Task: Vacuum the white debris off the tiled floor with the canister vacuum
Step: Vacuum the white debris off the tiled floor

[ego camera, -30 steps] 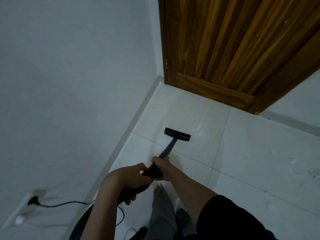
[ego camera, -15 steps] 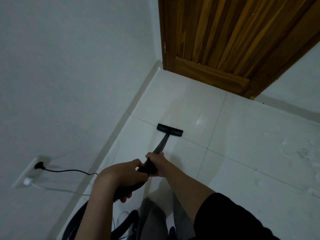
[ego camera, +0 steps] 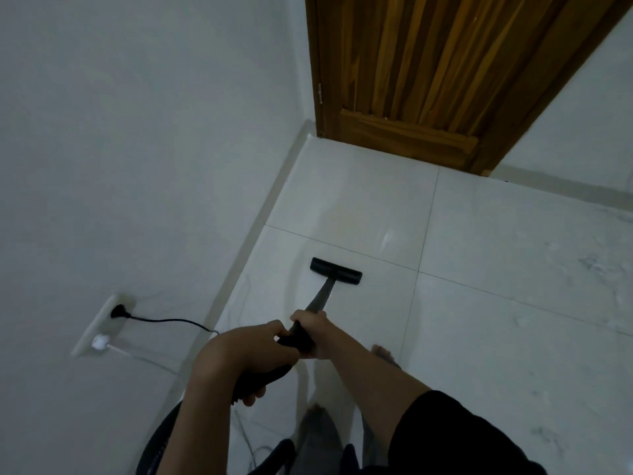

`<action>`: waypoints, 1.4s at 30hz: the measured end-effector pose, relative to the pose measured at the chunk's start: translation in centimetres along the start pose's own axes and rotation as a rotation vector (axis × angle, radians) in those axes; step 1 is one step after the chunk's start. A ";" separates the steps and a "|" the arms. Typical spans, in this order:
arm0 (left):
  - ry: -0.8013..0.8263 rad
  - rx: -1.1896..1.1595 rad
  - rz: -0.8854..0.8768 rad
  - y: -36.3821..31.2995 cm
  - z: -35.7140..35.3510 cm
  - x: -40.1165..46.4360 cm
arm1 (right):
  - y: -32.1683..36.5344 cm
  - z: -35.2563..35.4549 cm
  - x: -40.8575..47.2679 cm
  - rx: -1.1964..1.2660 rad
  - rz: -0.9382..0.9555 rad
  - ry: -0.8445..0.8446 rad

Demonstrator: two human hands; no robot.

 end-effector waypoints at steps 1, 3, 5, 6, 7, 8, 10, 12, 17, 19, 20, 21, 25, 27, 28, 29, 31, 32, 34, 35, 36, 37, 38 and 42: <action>-0.005 0.026 -0.004 1.0 -0.2 -0.5 | -1.0 -0.8 -0.1 0.003 0.001 -0.003; -0.005 0.068 -0.010 2.9 -0.9 -1.5 | -3.0 -2.2 -0.3 0.004 -0.001 -0.008; -0.010 0.085 -0.013 4.6 -1.6 -2.4 | -4.9 -3.3 -0.6 0.000 -0.006 0.000; -0.019 0.085 -0.016 5.3 -1.9 -2.9 | -5.7 -3.6 -0.9 -0.001 -0.006 0.004; -0.025 0.080 -0.019 5.9 -2.3 -3.3 | -6.4 -3.9 -1.2 0.001 -0.006 0.008; -0.027 0.072 -0.019 6.5 -2.7 -3.8 | -7.0 -4.2 -1.6 -0.002 -0.004 0.009; -0.024 0.057 -0.020 7.6 -3.7 -4.6 | -8.3 -4.5 -2.4 -0.026 -0.001 0.008; -0.025 0.050 -0.025 8.6 -5.0 -5.3 | -9.7 -4.7 -3.1 -0.056 0.001 0.002; -0.018 -0.023 -0.021 11.3 -9.7 -6.9 | -14.0 -4.2 -5.3 -0.118 0.000 0.000; -0.018 -0.085 -0.021 12.1 -11.9 -7.7 | -15.9 -3.6 -6.3 -0.126 0.005 0.011; -0.024 -0.109 -0.025 12.4 -13.1 -8.1 | -16.9 -3.2 -6.8 -0.129 0.008 0.018; -0.036 -0.128 -0.030 12.5 -14.4 -8.5 | -18.0 -2.7 -7.2 -0.129 0.013 0.024; -0.074 -0.127 -0.050 12.8 -20.3 -9.2 | -22.3 -0.5 -7.8 -0.097 0.052 0.015; -0.057 -0.163 -0.052 13.0 -22.8 -9.3 | -24.1 0.5 -8.0 -0.058 0.074 0.004; -0.048 -0.183 -0.054 13.0 -23.8 -9.5 | -24.8 0.9 -8.1 -0.041 0.085 0.002; -0.045 -0.182 -0.065 12.8 -24.5 -9.8 | -25.4 1.3 -8.3 -0.028 0.094 -0.004; -0.055 -0.152 -0.099 12.4 -25.5 -10.5 | -26.4 1.9 -8.7 -0.018 0.104 -0.009; -0.062 -0.146 -0.112 12.3 -25.7 -10.7 | -26.7 2.0 -8.9 -0.013 0.110 -0.009; -0.064 -0.149 -0.125 12.1 -25.8 -11.0 | -26.8 2.4 -9.1 -0.011 0.127 -0.025; -0.067 -0.146 -0.131 11.9 -25.7 -11.1 | -26.7 2.6 -9.1 -0.016 0.130 -0.036; -0.071 -0.129 -0.139 11.6 -25.5 -11.1 | -26.6 2.8 -9.2 -0.017 0.133 -0.046; -0.072 -0.104 -0.150 11.3 -25.3 -11.1 | -26.4 3.2 -9.2 -0.010 0.137 -0.057; -0.072 -0.075 -0.162 10.8 -25.1 -11.0 | -26.2 3.6 -9.2 0.002 0.139 -0.070; -0.053 0.015 -0.189 8.9 -24.8 -10.9 | -25.6 5.8 -10.0 0.065 0.121 -0.106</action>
Point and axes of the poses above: each hand's wrist, its own x-axis towards the middle knuckle, its own z-axis out of the back of the hand, y = z × x, the point moved 4 cm from there along x, towards the middle knuckle, and after that the axes turned 6 degrees about x, right-handed, at the moved point
